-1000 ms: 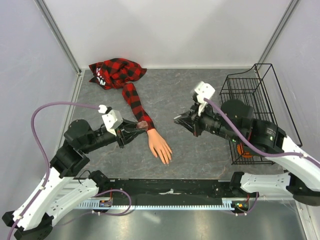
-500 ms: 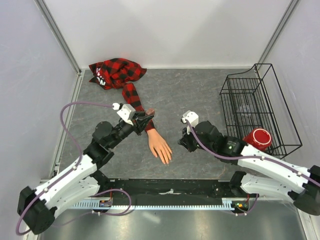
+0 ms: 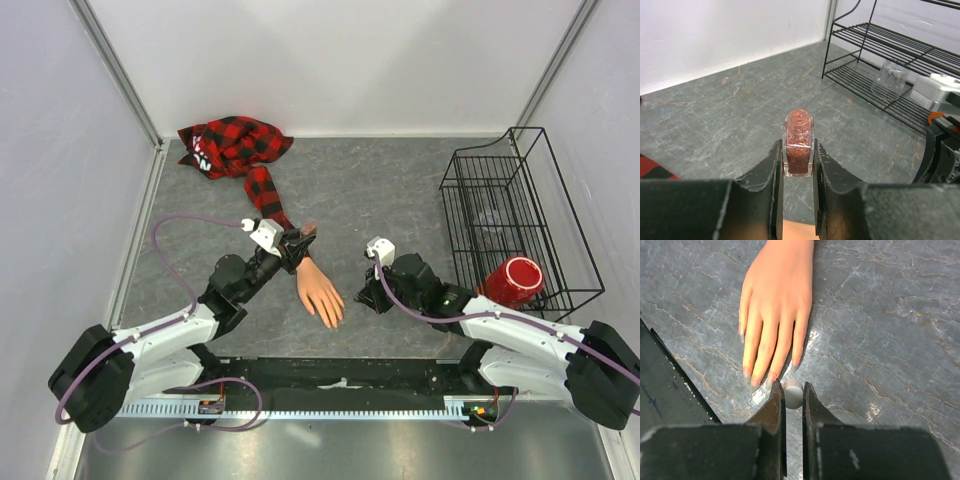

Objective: Paint the nails

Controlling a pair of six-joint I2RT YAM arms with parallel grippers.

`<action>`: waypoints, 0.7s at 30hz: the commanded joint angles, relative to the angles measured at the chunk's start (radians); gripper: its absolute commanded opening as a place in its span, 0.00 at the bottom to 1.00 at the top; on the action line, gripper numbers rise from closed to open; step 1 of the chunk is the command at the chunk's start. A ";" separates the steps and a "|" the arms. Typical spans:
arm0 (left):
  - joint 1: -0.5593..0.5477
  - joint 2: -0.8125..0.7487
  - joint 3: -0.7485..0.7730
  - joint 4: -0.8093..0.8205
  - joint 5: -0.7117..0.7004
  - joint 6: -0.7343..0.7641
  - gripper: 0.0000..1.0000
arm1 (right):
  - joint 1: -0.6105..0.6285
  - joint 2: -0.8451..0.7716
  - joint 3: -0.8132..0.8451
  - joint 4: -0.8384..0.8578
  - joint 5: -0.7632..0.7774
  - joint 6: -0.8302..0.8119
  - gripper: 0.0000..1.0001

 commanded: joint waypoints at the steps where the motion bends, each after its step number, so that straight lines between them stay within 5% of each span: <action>1: -0.023 0.045 -0.004 0.173 -0.055 0.034 0.02 | -0.002 -0.016 -0.010 0.078 0.031 0.012 0.00; 21: -0.157 0.228 -0.038 0.394 -0.188 0.178 0.02 | -0.002 0.153 -0.027 0.215 -0.034 0.049 0.00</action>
